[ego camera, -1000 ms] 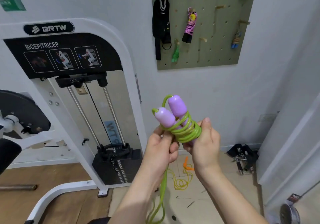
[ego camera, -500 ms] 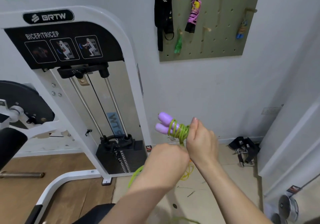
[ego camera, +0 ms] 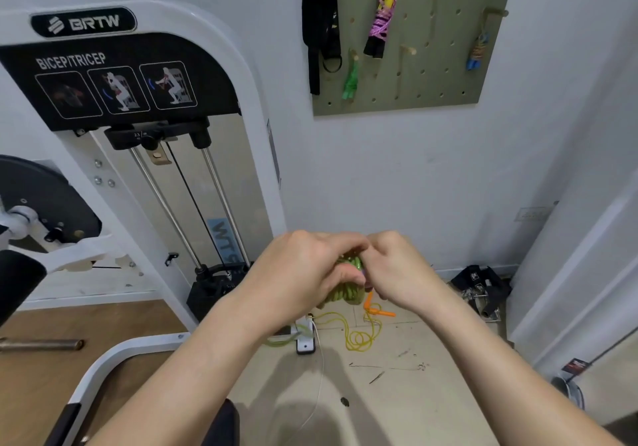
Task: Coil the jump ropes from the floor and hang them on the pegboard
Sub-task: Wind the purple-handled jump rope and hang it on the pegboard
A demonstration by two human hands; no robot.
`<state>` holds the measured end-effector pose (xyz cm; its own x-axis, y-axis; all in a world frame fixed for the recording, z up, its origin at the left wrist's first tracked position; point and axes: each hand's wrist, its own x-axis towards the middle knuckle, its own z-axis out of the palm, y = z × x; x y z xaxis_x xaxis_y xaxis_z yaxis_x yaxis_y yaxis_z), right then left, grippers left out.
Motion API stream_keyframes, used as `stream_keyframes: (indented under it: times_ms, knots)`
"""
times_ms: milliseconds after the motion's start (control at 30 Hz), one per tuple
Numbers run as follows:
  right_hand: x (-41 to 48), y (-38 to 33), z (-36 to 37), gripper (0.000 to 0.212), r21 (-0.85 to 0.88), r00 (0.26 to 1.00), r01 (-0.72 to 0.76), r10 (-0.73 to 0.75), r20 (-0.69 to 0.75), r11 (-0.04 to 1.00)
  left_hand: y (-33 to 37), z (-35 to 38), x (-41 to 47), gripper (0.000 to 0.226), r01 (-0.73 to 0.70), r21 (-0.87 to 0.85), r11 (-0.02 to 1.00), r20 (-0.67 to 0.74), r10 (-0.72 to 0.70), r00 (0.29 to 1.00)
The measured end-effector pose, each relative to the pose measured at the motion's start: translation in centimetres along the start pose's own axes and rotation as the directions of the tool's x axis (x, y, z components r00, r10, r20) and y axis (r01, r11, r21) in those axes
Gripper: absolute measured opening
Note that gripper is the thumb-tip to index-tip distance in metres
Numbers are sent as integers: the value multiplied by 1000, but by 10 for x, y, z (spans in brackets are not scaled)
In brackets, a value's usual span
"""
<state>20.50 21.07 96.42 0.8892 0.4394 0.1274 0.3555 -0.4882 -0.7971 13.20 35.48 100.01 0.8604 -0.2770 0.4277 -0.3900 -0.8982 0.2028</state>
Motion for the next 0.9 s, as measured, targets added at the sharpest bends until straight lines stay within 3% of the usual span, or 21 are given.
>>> stream_keyframes:
  times_ms: [100,233,300,367,433,600,667,767,833,900]
  knots:
    - [2,2,0,38,278,994,-63,37,99,958,-5,-2,4,32,38,-79,996,-41,-42,998]
    - [-4,0,3,34,286,997,17,-38,69,958,-8,-2,3,30,89,-246,965,-53,-105,993]
    - [-5,1,2,35,111,995,94,-91,-31,989,-2,-1,-1,26,-15,-27,1000,-111,12,994]
    - [0,6,1,37,-63,988,99,-106,-116,993,10,0,-3,24,-114,214,970,-159,150,976]
    - [10,16,0,38,-48,982,10,-19,-190,999,21,0,-8,26,-185,316,931,-141,239,961]
    - [38,36,-2,35,175,919,-196,243,-310,965,35,18,-20,29,-282,428,859,96,267,959]
    - [43,35,6,32,333,900,-270,360,-246,903,40,27,-19,30,-310,469,827,185,251,950]
    - [44,29,19,31,501,865,-341,474,-164,796,43,36,-20,18,-343,451,824,204,279,939]
    - [44,30,26,32,476,866,-351,473,-163,806,41,40,-24,16,-360,426,830,211,296,932]
    - [39,31,33,35,242,902,-321,374,-216,916,39,43,-27,20,-404,423,811,225,338,914]
